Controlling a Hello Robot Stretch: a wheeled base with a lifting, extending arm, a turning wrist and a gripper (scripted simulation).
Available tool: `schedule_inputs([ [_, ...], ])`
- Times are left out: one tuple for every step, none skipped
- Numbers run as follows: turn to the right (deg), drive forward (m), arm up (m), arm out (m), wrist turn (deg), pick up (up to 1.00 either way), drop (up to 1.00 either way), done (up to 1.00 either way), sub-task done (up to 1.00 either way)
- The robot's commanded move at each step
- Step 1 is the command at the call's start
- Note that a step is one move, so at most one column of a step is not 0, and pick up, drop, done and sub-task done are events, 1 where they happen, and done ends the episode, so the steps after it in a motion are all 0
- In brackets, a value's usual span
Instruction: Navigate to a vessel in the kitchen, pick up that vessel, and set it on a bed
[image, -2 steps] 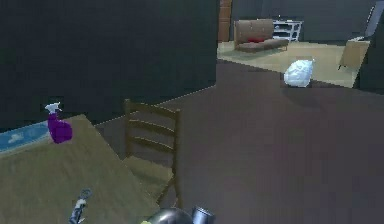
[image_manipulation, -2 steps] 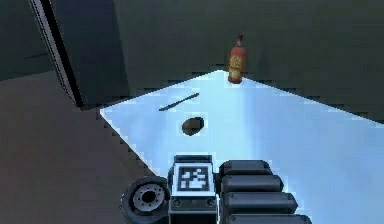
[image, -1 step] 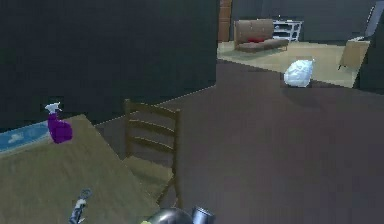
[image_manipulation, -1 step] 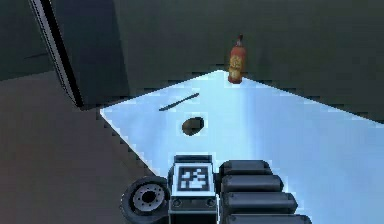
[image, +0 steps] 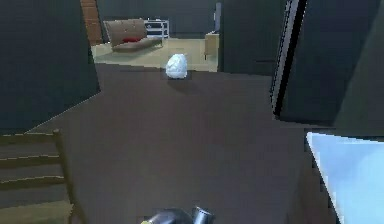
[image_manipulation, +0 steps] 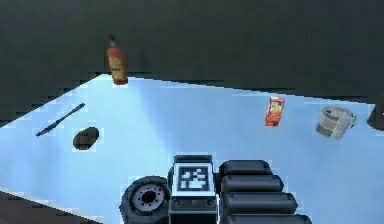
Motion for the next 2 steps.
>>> schedule_inputs([
  [3.0, 0.0, 0.0, 0.0, 0.0, 0.0, 0.0, 0.0, 0.0],
  [0.0, 1.0, 0.0, 0.0, 0.0, 0.0, 0.0, 0.0, 0.0],
])
